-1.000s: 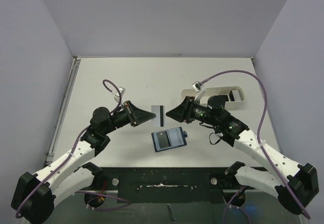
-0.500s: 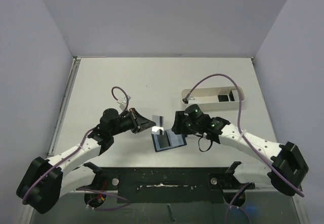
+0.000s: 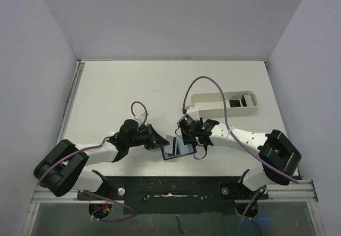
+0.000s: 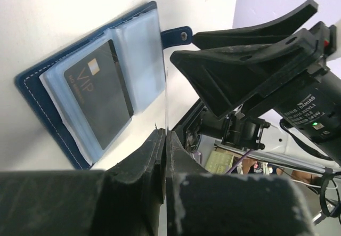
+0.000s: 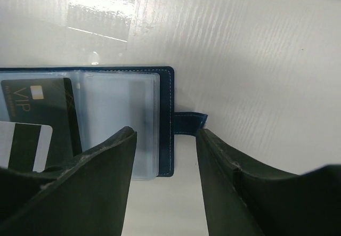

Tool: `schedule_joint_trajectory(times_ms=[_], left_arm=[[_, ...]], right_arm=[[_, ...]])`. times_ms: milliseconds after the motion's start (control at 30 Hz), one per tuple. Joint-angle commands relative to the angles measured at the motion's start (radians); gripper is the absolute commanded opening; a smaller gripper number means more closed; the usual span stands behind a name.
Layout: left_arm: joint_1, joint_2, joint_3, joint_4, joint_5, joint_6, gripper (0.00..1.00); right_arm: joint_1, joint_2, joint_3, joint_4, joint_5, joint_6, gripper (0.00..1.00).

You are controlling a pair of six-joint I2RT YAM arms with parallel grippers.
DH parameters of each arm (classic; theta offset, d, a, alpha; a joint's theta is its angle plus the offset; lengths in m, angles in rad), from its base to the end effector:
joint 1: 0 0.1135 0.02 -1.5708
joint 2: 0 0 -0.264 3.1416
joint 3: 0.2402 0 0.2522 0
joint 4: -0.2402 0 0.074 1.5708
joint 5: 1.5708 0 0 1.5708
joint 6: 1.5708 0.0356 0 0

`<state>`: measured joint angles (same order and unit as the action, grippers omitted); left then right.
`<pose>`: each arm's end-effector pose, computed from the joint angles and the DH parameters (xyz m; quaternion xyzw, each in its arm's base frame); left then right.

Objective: Put the credit cards into the card holder
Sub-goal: Insert the credit card into the card holder.

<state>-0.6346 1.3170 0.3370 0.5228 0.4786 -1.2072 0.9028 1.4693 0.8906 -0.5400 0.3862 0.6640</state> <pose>0.1793 -0.1524 0.1524 -0.1127 0.8266 -0.5305 0.1505 0.1826 0.2098 0.1962 -0.0712 0.9548 0.0227 0.2878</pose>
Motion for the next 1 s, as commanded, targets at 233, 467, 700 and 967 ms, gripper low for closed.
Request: schedule_joint_trajectory(times_ms=[233, 467, 700, 967], left_arm=[[-0.023, 0.167, 0.018, 0.222, 0.001, -0.003, 0.00], [-0.022, 0.214, 0.021, 0.255, -0.006, -0.001, 0.00], [-0.020, 0.250, 0.042, 0.255, -0.006, 0.015, 0.00], [-0.016, 0.260, 0.045, 0.233, -0.006, 0.032, 0.00]], right_arm=[[-0.008, 0.039, 0.021, -0.010, 0.060, -0.024, 0.48], [-0.005, -0.052, 0.046, -0.043, 0.081, -0.016, 0.52], [-0.045, -0.038, 0.012, 0.000, 0.056, -0.039, 0.53], [-0.098, -0.016, -0.070, 0.124, -0.032, -0.062, 0.43]])
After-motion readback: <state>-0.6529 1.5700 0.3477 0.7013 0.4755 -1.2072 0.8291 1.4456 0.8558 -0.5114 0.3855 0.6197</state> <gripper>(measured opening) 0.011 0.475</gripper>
